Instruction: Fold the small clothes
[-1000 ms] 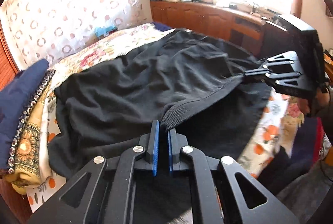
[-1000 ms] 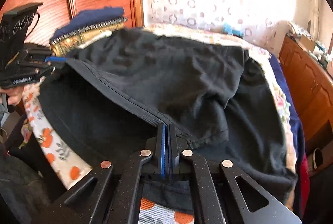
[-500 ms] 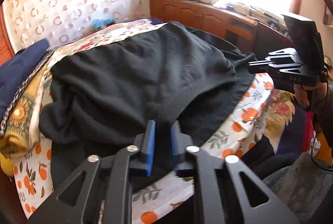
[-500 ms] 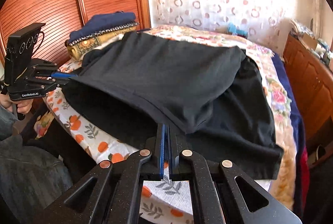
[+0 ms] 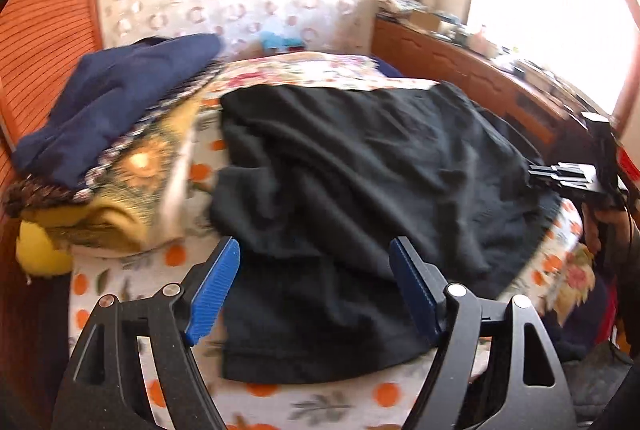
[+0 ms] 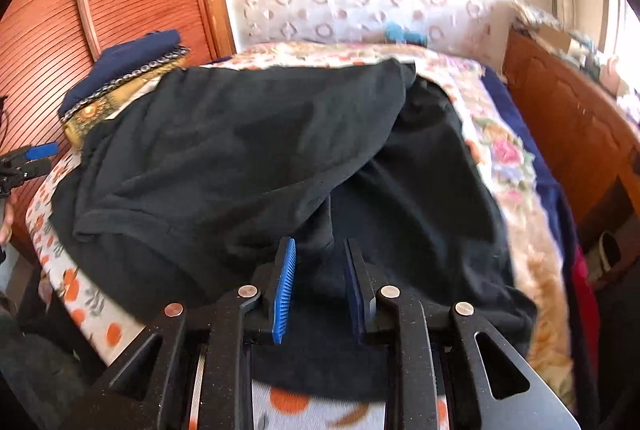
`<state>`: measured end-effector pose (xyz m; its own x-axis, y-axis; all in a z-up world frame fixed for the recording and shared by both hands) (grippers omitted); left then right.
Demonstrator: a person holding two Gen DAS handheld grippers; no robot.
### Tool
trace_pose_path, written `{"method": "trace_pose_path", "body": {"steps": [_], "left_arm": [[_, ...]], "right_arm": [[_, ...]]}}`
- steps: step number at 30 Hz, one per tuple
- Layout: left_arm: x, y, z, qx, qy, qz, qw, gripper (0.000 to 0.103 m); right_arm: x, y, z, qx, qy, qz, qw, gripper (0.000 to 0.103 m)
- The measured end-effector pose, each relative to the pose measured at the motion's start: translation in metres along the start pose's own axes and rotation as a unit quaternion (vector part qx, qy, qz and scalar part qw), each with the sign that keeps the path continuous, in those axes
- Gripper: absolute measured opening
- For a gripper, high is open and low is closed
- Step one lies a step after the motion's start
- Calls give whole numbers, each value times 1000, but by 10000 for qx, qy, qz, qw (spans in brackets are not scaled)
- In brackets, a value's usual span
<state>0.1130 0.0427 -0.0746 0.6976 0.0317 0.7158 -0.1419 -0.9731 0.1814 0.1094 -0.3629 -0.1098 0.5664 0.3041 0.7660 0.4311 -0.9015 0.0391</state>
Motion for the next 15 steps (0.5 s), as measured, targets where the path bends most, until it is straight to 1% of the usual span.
{"method": "trace_pose_path", "body": {"steps": [3,4,6,7,10,11,12,13,14,15], "left_arm": [[3,-20,11,116,-30,-235,9997,78],[5,-26,16,119,-64,-326,9994,77],[6,-33,28,83,-172,-481,9987,71],[7,-36,35,63,-241,-539,9982,66],[7,-39,55,102,-431,-640,9970,63],[7,-40,59,123,-460,-648,9968,63],[6,-41,64,165,-508,-664,9964,61],[6,-41,66,161,-519,-659,9963,55],[6,-40,66,137,-514,-640,9965,38],[7,-38,65,141,-497,-609,9968,27]], "right_arm": [[4,1,15,74,-91,202,9997,26],[8,0,18,78,-44,238,9997,26],[12,0,19,118,-40,312,9994,26],[11,0,19,128,-39,344,9993,26],[10,-2,19,184,-42,277,9994,26],[10,-3,19,175,-41,228,9996,22],[9,-2,18,192,-34,185,9996,9],[9,-2,18,258,-31,158,9995,8],[9,-2,16,274,-5,139,9995,6],[9,-2,14,248,53,119,9996,6]]}}
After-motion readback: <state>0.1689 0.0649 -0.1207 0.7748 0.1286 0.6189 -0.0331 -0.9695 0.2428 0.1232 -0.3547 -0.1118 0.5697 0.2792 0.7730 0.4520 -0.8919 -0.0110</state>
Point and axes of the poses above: each gripper's, at about its wrist camera, not at the fingertips, and z roughly the way its jaws point, y to its right, x to its top, the point moved 4 cm from there along z, roughly the way its jaws point, and after that the axes turned 8 degrees about -z, right-handed, at the moved point
